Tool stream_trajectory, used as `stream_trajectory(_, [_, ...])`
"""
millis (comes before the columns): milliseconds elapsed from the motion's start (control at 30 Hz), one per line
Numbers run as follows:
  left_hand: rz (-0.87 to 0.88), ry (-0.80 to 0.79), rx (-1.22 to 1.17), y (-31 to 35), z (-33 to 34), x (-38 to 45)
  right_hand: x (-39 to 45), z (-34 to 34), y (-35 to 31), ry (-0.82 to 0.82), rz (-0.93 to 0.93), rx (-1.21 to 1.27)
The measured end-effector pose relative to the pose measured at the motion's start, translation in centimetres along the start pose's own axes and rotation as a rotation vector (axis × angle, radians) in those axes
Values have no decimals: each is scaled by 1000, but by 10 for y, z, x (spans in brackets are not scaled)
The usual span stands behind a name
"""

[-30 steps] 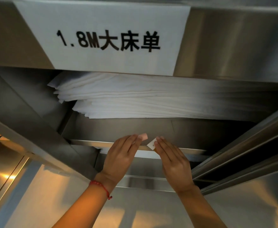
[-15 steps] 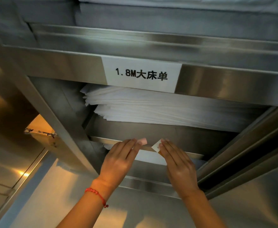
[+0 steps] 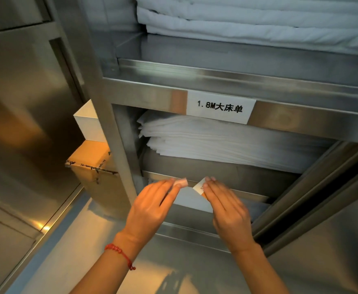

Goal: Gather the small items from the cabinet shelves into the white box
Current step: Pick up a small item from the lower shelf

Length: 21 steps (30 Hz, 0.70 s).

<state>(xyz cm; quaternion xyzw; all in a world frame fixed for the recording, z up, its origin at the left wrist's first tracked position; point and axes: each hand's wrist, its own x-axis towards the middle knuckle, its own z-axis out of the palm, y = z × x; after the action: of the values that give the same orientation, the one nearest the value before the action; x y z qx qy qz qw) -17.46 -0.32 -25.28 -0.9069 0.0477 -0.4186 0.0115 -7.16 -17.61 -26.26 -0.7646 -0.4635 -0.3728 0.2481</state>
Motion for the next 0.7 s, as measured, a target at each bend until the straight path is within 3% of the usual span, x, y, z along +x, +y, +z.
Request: stream_trajectory(700, [-46, 26, 179, -63, -189, -16, 109, -52, -148, 101, -188, 111])
